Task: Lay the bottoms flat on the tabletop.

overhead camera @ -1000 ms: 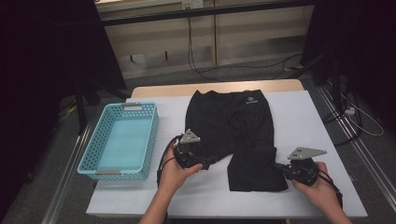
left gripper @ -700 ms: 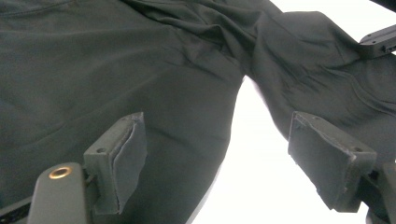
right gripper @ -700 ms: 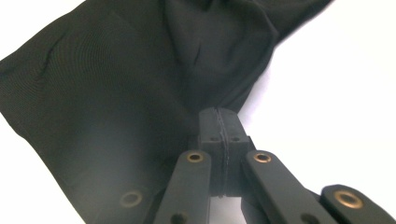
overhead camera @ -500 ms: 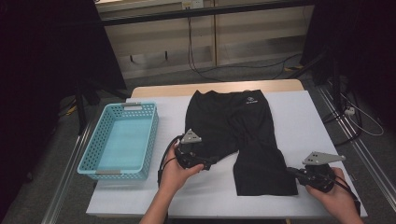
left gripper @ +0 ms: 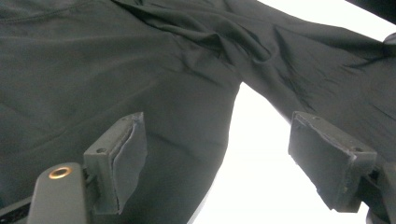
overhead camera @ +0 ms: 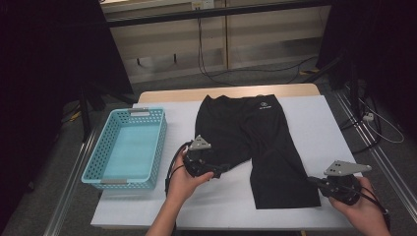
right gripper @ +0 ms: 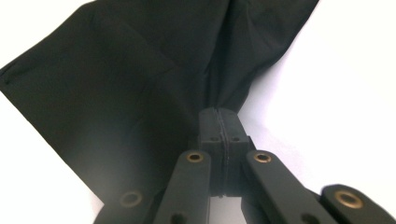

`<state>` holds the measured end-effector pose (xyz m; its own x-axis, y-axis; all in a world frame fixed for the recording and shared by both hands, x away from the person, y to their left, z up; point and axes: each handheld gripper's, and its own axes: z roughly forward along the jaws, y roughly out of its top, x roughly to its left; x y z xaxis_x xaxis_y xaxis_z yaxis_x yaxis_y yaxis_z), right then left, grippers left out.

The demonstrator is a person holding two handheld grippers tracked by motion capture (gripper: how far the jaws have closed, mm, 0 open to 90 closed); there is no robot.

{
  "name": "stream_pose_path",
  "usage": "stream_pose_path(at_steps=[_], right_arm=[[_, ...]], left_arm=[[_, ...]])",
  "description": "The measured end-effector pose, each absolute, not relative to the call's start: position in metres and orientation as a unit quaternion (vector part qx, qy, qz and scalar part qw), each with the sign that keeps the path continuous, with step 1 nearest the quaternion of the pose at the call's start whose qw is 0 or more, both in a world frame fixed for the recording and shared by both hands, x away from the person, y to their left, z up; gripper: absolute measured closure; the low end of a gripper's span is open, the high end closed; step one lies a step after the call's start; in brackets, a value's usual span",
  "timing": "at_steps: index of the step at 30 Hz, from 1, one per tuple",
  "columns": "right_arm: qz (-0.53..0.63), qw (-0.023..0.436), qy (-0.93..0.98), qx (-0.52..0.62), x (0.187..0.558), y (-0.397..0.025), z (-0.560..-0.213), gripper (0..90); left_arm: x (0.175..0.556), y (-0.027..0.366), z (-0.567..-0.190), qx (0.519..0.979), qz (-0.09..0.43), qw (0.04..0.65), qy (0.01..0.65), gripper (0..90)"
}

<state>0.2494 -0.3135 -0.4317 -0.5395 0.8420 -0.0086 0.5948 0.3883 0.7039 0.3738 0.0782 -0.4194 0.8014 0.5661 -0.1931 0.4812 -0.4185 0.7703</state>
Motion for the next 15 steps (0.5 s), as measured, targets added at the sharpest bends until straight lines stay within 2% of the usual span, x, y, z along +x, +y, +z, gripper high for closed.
stream_pose_path(at_steps=[3,5,7,10,15], right_arm=[[0.326,0.179,0.818,0.439,0.251,-0.312,-0.438,88.4],[0.321,0.186,0.818,0.440,0.251,-0.309,-0.438,79.3],[0.326,0.188,0.815,0.440,0.253,-0.308,-0.436,76.7],[0.337,0.200,0.799,0.456,0.260,-0.309,-0.433,64.9],[0.351,0.212,0.770,0.488,0.279,-0.313,-0.435,58.8]], left_arm=[[0.373,0.078,-0.419,0.841,0.049,0.440,0.311,20.0],[0.373,0.079,-0.419,0.841,0.047,0.440,0.310,19.9],[0.374,0.080,-0.419,0.839,0.048,0.442,0.314,19.8],[0.374,0.083,-0.419,0.840,0.048,0.440,0.315,19.7],[0.374,0.086,-0.419,0.838,0.047,0.441,0.319,19.3]])
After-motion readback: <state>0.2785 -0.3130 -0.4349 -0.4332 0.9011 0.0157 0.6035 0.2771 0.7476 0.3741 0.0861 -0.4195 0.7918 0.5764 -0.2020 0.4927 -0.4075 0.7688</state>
